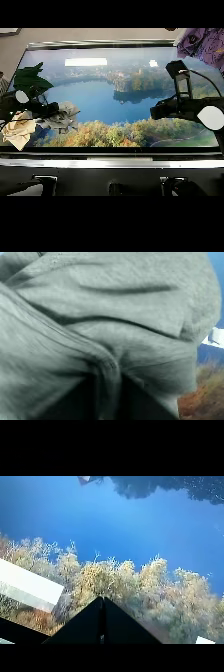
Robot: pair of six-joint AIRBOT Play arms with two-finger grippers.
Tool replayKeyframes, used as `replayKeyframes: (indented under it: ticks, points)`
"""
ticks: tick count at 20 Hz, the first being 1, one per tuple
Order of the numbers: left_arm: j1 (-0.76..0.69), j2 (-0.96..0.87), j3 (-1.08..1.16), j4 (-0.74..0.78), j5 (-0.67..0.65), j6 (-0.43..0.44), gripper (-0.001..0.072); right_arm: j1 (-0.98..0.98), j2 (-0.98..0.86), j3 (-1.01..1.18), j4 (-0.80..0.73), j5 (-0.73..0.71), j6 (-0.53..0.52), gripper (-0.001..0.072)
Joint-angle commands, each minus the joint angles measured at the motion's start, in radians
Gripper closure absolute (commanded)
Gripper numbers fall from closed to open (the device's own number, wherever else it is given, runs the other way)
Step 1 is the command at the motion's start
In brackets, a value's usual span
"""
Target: Fold the clothes and pants, and hang the long-sleeved shirts on hangers.
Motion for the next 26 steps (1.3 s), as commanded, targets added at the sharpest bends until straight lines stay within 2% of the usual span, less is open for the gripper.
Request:
replayKeyframes:
  ticks: [1, 2, 3, 6, 8, 12, 13, 14, 15, 16, 18, 19, 20, 22, 24, 26]
  points:
    - [-0.011, -0.047, -0.018, -0.209, 0.010, 0.097, 0.0693, 0.001, 0.000, 0.001, -0.012, 0.002, -0.001, 0.0680]
    - [-0.028, -0.036, -0.012, -0.274, 0.000, 0.145, 0.0693, 0.001, 0.000, 0.001, -0.013, 0.002, -0.001, 0.0679]
    - [-0.058, -0.020, 0.001, -0.326, -0.009, 0.157, 0.0693, 0.001, 0.001, 0.001, -0.013, 0.002, -0.001, 0.0679]
    - [-0.214, 0.027, 0.051, -0.472, 0.001, 0.157, 0.0693, 0.001, 0.001, 0.001, -0.020, 0.006, -0.001, 0.0678]
    - [-0.362, 0.030, 0.081, -0.576, 0.061, 0.157, 0.0693, 0.001, 0.001, 0.001, -0.035, 0.032, -0.001, 0.0677]
    - [-0.671, -0.003, 0.082, -0.615, 0.380, 0.102, 0.0692, 0.001, 0.001, 0.001, -0.074, 0.128, -0.001, 0.0676]
    - [-0.733, -0.027, 0.082, -0.615, 0.455, 0.068, 0.0691, 0.001, 0.001, 0.001, -0.084, 0.143, -0.001, 0.0656]
    - [-0.780, -0.053, 0.082, -0.615, 0.513, 0.046, 0.0688, 0.001, 0.001, 0.001, -0.093, 0.155, -0.001, 0.0601]
    - [-0.819, -0.082, 0.082, -0.615, 0.556, 0.043, 0.0655, 0.001, 0.001, 0.001, -0.104, 0.159, -0.001, 0.0555]
    - [-0.843, -0.109, 0.082, -0.615, 0.573, 0.042, 0.0543, 0.001, 0.001, 0.001, -0.120, 0.159, -0.001, 0.0555]
    - [-0.842, -0.135, 0.082, -0.615, 0.560, 0.036, 0.0159, 0.001, 0.000, 0.001, -0.150, 0.151, -0.006, 0.0537]
    - [-0.814, -0.129, 0.083, -0.615, 0.532, 0.038, 0.0054, 0.001, 0.001, 0.001, -0.163, 0.147, -0.027, 0.0421]
    - [-0.767, -0.111, 0.087, -0.614, 0.488, 0.052, 0.0029, 0.001, 0.001, 0.001, -0.178, 0.149, -0.061, 0.0311]
    - [-0.645, -0.053, 0.088, -0.600, 0.384, 0.109, 0.0029, 0.000, 0.001, 0.001, -0.230, 0.164, -0.131, 0.0298]
    - [-0.490, 0.027, 0.088, -0.523, 0.270, 0.127, 0.0029, -0.069, 0.001, -0.009, -0.234, 0.126, -0.049, 0.0300]
    - [-0.342, 0.095, 0.088, -0.455, 0.186, 0.127, 0.0028, -0.191, -0.002, -0.072, -0.185, 0.061, 0.004, 0.0251]
